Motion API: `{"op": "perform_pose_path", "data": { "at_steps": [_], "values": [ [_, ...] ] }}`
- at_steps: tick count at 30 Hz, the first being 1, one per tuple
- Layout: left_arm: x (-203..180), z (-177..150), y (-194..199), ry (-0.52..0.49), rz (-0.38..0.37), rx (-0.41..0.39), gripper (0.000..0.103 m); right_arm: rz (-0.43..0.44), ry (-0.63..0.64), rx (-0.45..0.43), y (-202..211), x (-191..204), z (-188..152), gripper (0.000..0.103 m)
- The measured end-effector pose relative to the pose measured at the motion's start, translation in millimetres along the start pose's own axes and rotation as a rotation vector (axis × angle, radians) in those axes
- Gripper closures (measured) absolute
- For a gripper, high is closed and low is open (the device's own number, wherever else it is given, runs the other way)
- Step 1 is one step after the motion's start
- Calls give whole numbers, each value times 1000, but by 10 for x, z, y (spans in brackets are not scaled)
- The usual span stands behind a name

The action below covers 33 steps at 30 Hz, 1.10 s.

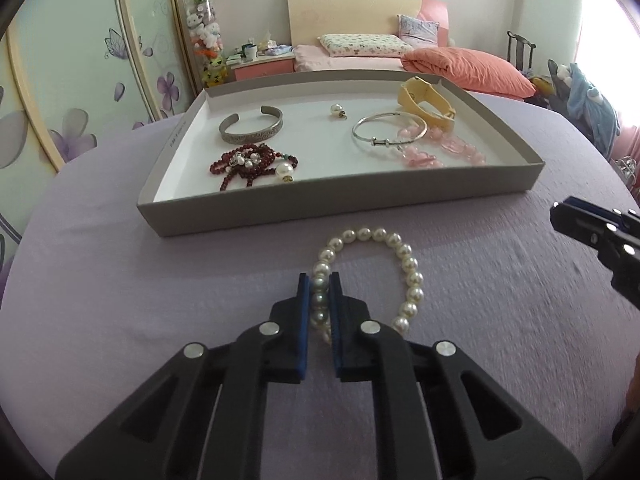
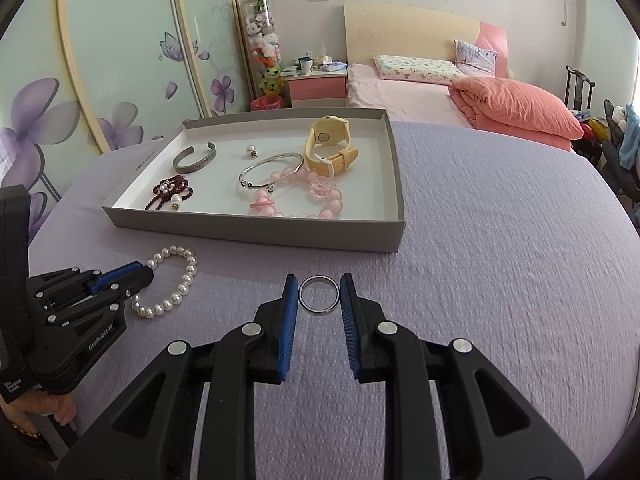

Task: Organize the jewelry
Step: 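Grasp the pearl bracelet with the left gripper while the right holds the ring, then carry the pearl bracelet into the tray and open the left gripper while the right carries the ring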

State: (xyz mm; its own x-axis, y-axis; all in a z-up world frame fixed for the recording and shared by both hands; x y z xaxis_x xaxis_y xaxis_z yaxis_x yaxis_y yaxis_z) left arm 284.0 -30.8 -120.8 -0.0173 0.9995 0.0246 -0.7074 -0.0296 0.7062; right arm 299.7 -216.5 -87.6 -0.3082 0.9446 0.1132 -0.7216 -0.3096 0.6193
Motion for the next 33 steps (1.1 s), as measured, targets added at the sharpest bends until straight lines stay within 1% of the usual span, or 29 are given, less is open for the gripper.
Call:
{"op": "perform_pose_path", "data": {
  "at_steps": [2,5,13,20,27,33],
  "values": [
    [32,-6,42,14,-17,1,94,0,0,-4,17,6,13,81],
    [70,44,168,16,-32,-30,94,1,0,-17,63,30,47,81],
    [182,320,679,22,-74,-149,94,12,1,-58,179,116,170,81],
    [322,596,959,40,-62,-225,94,16,14,-106,282,211,343,81],
    [481,791,1095,79,-57,-263,94,25,27,-144,352,284,479,81],
    [524,847,1132,86,-51,-270,94,32,31,-154,368,313,512,81]
  ]
}}
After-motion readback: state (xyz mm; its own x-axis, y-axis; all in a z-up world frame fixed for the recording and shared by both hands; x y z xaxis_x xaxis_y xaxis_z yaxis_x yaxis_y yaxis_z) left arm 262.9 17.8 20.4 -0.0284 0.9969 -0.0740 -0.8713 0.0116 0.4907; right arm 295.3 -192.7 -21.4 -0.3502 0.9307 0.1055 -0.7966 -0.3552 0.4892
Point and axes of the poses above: each gripper's, at about its wrist camera, not at the fingertips, and y roughly against the way its jaws point, x to its left, z to its top, the point moved 6 cm from there along -y, roughly the way its jaws point, and after that the axes turned 7 degrees about -x, right-handed, at the moved point
